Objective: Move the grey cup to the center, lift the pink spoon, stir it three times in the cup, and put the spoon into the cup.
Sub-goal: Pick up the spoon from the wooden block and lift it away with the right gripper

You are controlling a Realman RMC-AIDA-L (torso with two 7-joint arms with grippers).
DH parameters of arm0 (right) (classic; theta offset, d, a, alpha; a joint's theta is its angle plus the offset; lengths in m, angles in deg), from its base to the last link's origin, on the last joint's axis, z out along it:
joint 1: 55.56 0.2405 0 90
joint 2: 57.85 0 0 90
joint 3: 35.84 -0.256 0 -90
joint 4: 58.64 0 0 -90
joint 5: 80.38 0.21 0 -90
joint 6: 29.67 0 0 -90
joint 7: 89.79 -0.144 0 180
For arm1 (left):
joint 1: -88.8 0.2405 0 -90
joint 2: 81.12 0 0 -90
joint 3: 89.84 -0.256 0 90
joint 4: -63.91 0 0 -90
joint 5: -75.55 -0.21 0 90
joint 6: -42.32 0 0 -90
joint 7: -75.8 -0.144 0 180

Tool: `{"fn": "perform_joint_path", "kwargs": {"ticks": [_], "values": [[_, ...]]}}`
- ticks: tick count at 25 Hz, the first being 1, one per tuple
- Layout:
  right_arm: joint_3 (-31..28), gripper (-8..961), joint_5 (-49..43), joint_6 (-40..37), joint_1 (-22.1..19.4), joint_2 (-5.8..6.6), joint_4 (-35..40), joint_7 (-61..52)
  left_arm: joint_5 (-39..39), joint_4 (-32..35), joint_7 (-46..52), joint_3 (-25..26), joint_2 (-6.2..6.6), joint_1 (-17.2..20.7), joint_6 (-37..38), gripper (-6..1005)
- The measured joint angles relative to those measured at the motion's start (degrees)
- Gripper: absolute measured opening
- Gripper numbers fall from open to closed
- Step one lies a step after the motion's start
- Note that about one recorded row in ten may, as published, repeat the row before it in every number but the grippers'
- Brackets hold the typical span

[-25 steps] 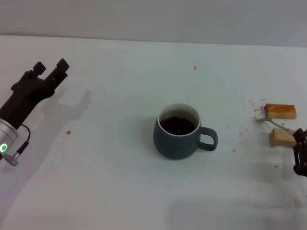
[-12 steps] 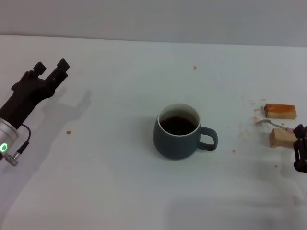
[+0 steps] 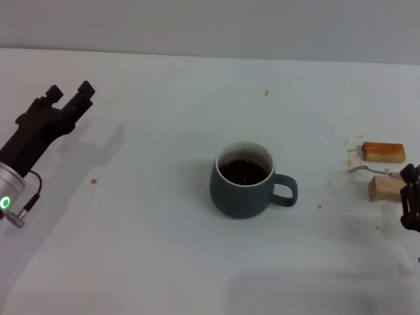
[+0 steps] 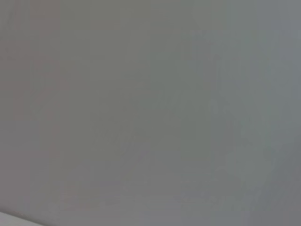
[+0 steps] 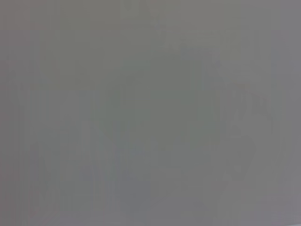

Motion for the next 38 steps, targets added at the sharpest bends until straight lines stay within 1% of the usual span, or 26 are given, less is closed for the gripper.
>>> {"fn": "perform_joint_path", "kwargs": {"ticks": [9, 15, 21, 28, 38], "values": [[-0.37, 125, 0.0, -0.06, 0.58, -0.08, -0.14, 0.0, 0.0, 0.0, 0.0, 0.0, -0.13, -0.07, 0.01, 829], [-0.09, 125, 0.0, -0.49, 1.7, -0.09, -0.32, -0.53, -0.04, 0.0, -0.1, 0.0, -0.21, -0.14, -0.03, 829], [0.18, 125, 0.0, -0.3, 3.17, 0.05, 0.41, -5.05, -0.08, 0.0, -0.22, 0.0, -0.4, -0.15, -0.07, 829], [2.24, 124, -0.14, 0.21, 5.26, 0.18, 2.81, -10.86, -0.02, 0.0, -0.19, 0.0, -0.46, -0.02, -0.08, 829], [3.45, 124, -0.18, 0.97, 6.67, 0.18, 5.41, -17.62, 0.01, 0.0, -0.06, 0.0, -0.56, 0.09, 0.06, 829]]}}
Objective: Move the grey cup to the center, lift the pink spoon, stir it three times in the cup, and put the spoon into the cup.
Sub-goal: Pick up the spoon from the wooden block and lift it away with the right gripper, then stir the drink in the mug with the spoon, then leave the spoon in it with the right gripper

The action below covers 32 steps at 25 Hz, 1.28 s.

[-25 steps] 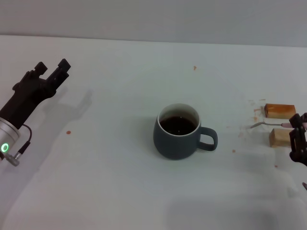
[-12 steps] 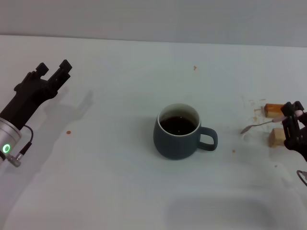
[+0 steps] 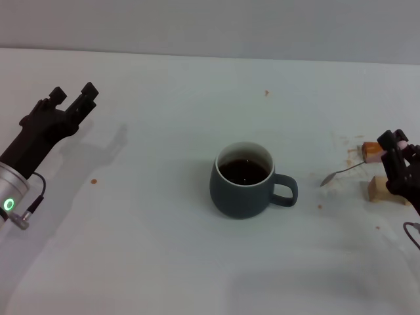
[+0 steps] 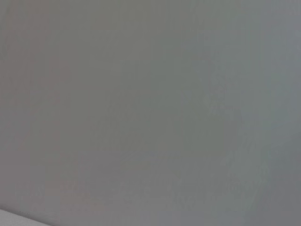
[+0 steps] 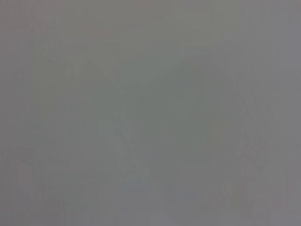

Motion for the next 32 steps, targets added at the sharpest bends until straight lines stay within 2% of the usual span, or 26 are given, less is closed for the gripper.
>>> {"fn": "perform_joint_path", "kwargs": {"ticks": [10, 23, 32], "values": [[4.71, 124, 0.0, 1.4, 2.81, 0.14, 5.81, -9.97, -0.01, 0.0, 0.06, 0.0, -0.08, 0.11, 0.12, 829], [3.91, 123, 1.91, 0.95, 4.97, 0.32, 16.12, -18.4, -0.01, -0.66, 0.06, 0.0, -0.08, 1.37, 0.91, 829], [4.84, 122, 2.46, -0.22, 9.3, 0.41, 28.27, -32.45, -0.01, -0.71, 0.19, 0.0, -0.08, 2.36, 2.77, 829]]}}
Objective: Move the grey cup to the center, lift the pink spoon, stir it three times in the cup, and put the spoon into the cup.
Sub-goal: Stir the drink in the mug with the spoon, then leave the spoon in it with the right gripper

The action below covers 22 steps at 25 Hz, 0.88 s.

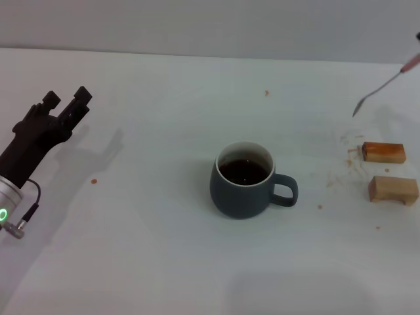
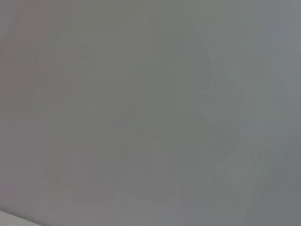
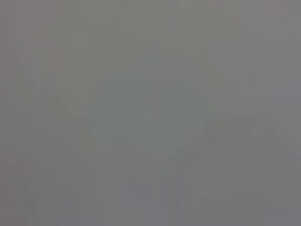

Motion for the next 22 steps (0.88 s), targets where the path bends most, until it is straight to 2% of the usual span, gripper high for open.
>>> {"fn": "perform_joint_path", "kwargs": {"ticks": [6, 8, 12, 16, 22], "values": [[3.81, 122, -0.08, -1.41, 3.88, 0.23, 10.61, -13.16, 0.0, 0.01, 0.06, 0.0, -0.15, 0.78, 1.0, 829], [6.51, 122, -0.09, -1.43, 5.25, 0.7, 13.93, -17.77, 0.0, 0.01, 0.1, 0.0, -0.21, 0.94, 1.34, 829], [14.09, 123, -0.24, -1.22, 8.26, 2.73, 18.73, -25.95, 0.0, 0.07, 0.13, 0.0, -0.58, 1.27, 1.94, 829], [19.01, 123, -2.75, -0.99, 11.79, 5.0, 19.4, -30.98, 0.0, 0.11, 0.14, 0.0, -0.8, 1.54, 2.96, 829], [22.28, 122, -9.6, -1.61, 16.03, 5.63, 20.56, -35.78, -0.14, 0.03, 0.54, -0.08, -0.79, 1.96, 4.93, 829]]}}
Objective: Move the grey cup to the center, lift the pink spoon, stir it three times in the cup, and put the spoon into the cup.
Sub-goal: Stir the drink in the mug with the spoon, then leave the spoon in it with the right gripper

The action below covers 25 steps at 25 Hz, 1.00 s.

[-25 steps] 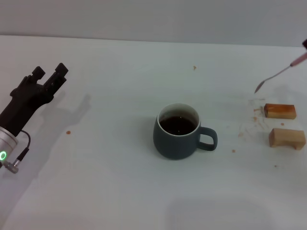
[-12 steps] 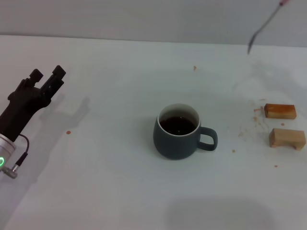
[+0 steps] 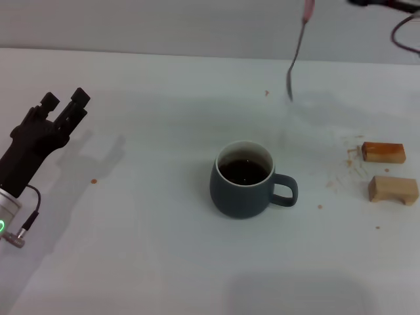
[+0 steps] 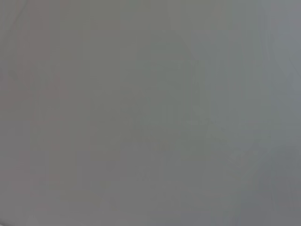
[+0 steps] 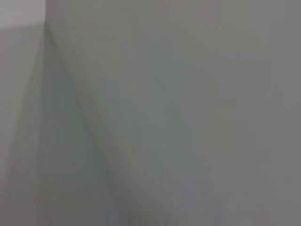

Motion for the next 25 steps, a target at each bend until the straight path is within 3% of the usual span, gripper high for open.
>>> {"fn": "perform_joint_path", "kwargs": {"ticks": [14, 25], "values": [[9.75, 122, -7.27, -0.94, 3.0, -0.25, 0.84, -1.83, -0.21, 0.41, 0.11, -0.49, -0.38, 0.88, 2.71, 829], [12.43, 123, -9.39, 2.41, 3.44, -1.77, 0.56, 0.19, -0.2, 0.5, 0.12, -0.56, -0.55, 0.96, 2.81, 829]]}}
